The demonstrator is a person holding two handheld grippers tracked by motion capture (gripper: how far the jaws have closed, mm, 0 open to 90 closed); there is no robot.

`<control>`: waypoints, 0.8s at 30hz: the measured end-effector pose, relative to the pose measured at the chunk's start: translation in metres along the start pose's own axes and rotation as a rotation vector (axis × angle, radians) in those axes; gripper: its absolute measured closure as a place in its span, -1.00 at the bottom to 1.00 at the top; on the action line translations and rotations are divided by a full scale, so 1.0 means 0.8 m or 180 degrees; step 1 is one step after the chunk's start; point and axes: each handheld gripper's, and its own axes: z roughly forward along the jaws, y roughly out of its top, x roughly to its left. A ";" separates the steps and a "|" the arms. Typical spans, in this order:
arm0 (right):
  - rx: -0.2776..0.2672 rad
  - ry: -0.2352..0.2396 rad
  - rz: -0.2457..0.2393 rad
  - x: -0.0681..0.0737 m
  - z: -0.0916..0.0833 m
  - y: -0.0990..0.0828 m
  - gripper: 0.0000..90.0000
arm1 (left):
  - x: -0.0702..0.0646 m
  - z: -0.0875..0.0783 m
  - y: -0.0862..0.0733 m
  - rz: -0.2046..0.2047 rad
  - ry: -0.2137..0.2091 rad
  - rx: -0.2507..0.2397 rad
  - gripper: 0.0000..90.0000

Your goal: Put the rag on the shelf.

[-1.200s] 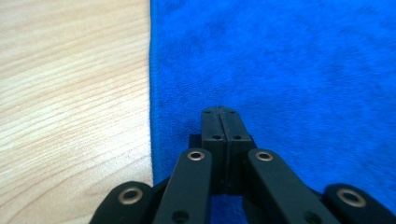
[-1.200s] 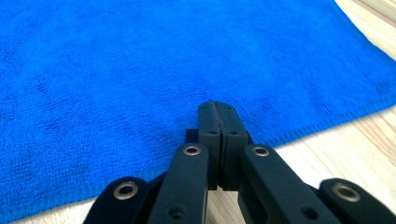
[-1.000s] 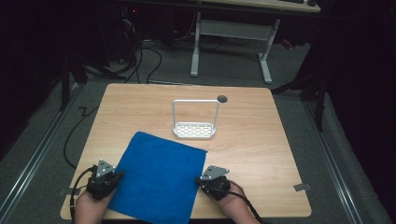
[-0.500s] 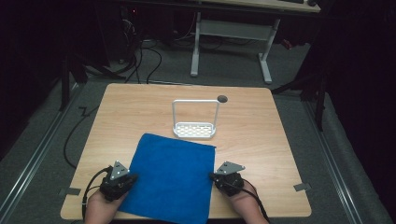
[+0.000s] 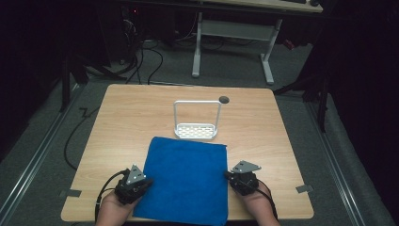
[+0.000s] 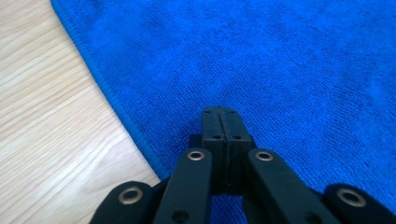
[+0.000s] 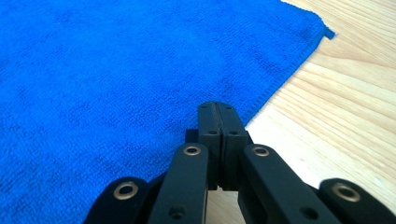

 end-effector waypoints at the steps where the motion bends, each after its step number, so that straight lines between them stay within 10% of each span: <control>1: -0.0007 -0.0006 -0.0005 -0.003 -0.001 -0.001 1.00 | -0.003 0.002 0.002 0.0011 -0.0012 0.0000 1.00; 24: -0.0003 -0.0203 0.0153 -0.035 -0.005 -0.007 1.00 | -0.034 0.011 0.009 0.0223 -0.0211 -0.0014 1.00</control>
